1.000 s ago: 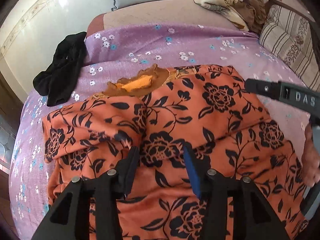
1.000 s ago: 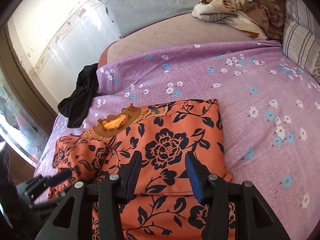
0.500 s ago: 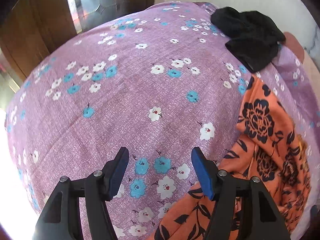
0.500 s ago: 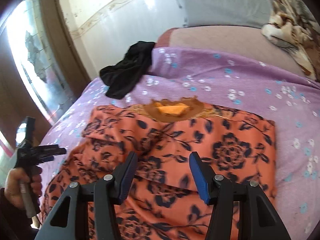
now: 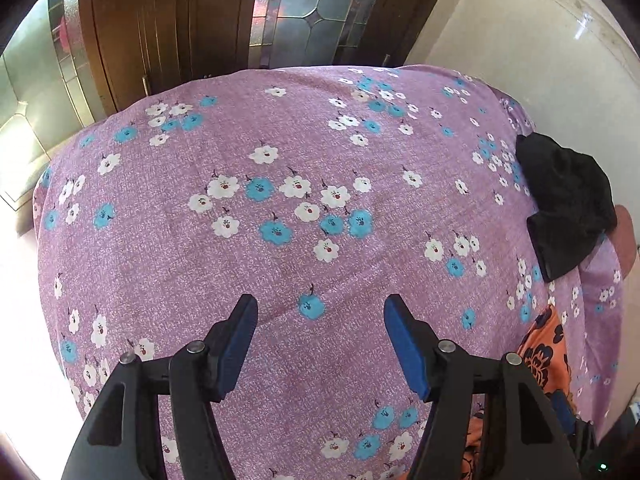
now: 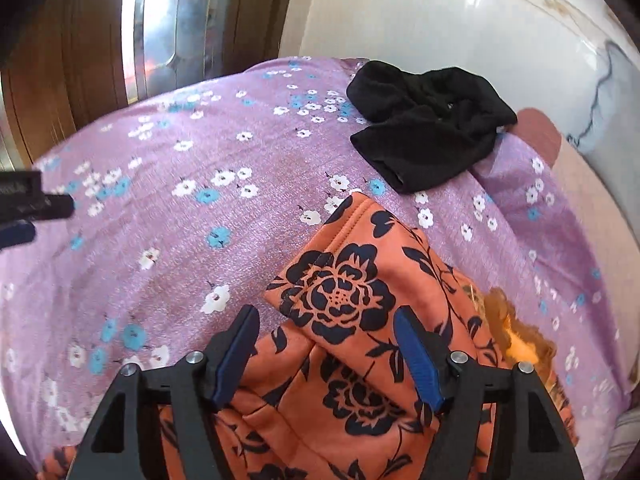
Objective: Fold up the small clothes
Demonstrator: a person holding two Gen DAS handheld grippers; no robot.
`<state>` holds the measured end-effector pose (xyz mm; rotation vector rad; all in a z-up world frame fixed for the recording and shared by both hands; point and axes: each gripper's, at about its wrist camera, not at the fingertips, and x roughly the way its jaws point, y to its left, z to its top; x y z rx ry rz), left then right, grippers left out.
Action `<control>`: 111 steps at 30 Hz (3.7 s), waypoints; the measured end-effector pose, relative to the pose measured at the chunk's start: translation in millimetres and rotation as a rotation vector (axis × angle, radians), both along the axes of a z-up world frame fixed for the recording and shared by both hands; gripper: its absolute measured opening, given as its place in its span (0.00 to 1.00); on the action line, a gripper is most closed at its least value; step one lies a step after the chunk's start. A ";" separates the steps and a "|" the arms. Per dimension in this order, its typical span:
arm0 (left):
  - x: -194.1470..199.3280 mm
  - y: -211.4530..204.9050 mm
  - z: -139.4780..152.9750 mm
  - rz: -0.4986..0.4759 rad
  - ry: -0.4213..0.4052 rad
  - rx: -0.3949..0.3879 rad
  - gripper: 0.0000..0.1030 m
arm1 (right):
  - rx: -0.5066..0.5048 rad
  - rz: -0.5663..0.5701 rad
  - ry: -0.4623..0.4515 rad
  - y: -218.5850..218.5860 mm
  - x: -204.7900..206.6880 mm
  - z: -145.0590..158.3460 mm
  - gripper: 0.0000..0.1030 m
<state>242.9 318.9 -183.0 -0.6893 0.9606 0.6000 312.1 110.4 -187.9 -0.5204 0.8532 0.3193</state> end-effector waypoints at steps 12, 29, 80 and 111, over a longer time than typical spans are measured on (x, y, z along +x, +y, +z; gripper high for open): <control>17.9 -40.0 2.6 -0.148 -0.002 0.005 0.64 | 0.168 -0.198 -0.043 -35.2 38.8 20.6 0.08; 64.7 -189.8 -7.0 -0.601 -0.056 0.188 0.65 | 0.833 -0.811 -0.031 -403.0 -92.2 26.8 0.08; 47.2 -285.6 -2.9 -0.764 -0.125 0.562 0.68 | 0.612 -0.628 -0.238 -392.3 -130.4 48.1 0.46; 57.4 -262.8 -27.6 -0.759 0.073 0.571 0.75 | 0.710 -0.886 0.264 -462.4 -93.0 -38.5 0.40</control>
